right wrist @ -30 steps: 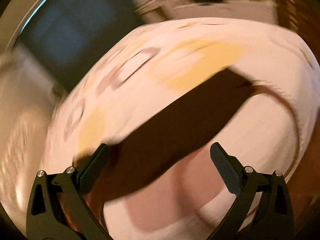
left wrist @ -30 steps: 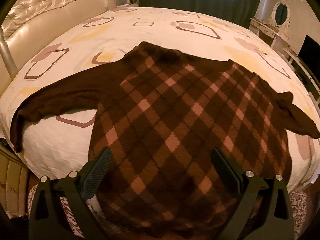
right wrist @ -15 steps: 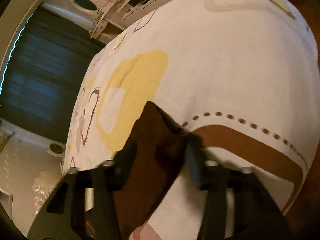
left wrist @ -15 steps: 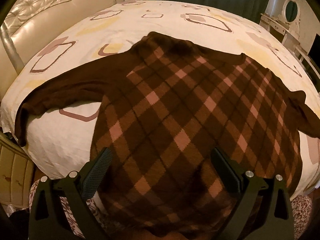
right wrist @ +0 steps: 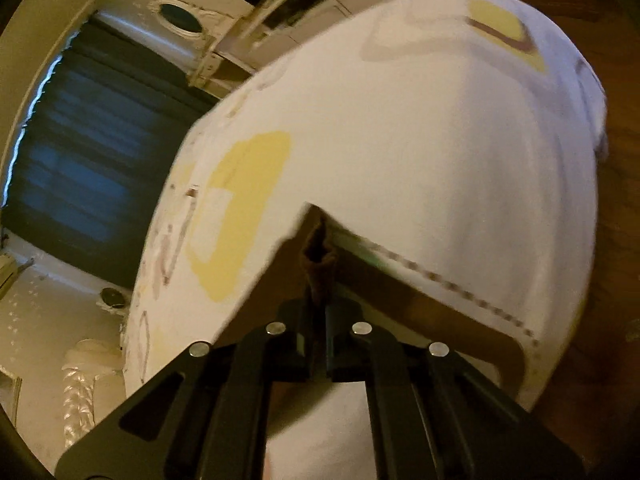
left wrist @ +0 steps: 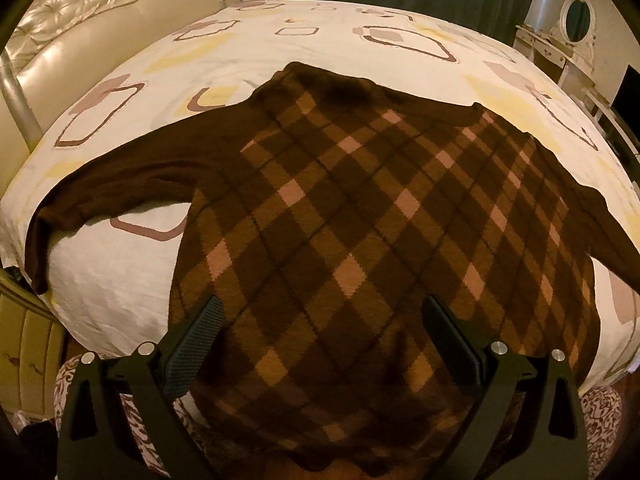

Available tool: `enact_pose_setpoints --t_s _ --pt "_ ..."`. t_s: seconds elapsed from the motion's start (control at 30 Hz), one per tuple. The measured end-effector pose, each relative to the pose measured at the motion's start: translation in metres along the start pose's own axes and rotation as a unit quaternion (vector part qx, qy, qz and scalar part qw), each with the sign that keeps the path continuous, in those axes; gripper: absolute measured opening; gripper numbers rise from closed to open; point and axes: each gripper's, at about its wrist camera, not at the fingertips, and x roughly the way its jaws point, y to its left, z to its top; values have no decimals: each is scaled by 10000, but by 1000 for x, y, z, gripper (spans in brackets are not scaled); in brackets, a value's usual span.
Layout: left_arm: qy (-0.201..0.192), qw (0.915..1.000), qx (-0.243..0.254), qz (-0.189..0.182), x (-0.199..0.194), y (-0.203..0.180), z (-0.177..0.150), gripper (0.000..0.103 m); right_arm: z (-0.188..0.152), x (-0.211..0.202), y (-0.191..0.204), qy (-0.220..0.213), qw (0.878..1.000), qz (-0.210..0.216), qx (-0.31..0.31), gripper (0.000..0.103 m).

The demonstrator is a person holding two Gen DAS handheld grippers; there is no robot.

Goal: Fold small clothes
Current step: 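Grasp the sweater sleeve cuff with the right gripper and lift it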

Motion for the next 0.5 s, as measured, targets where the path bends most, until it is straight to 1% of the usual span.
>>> enact_pose_setpoints --t_s 0.07,0.13,0.17,0.23,0.3,0.33,0.4,0.47,0.5 --pt "-18 10000 -2 17 1 3 1 99 -3 4 -11 59 9998 38 166 3" --pt "-21 10000 -6 31 1 7 2 99 -3 6 -7 51 9999 40 122 3" --pt "-10 10000 -26 19 1 11 3 99 -3 8 -3 54 10000 15 79 5" --pt "-24 10000 -85 -25 1 19 6 99 -3 3 1 -25 9999 -70 108 12" --pt "-52 9999 -107 -41 2 29 11 99 -1 1 12 -149 9997 -87 157 31" --pt "-64 9999 -92 -58 2 32 14 99 0 -5 18 -266 9995 -114 115 32" --pt "-63 9999 -52 -134 4 42 26 99 -1 -14 27 -352 9993 -137 -86 34" --pt "-165 9996 -40 -219 4 51 42 99 -6 -15 50 -326 9988 -29 -365 37" --pt "-260 9994 -31 -241 6 57 56 99 -10 -15 60 -266 9984 49 -499 40"
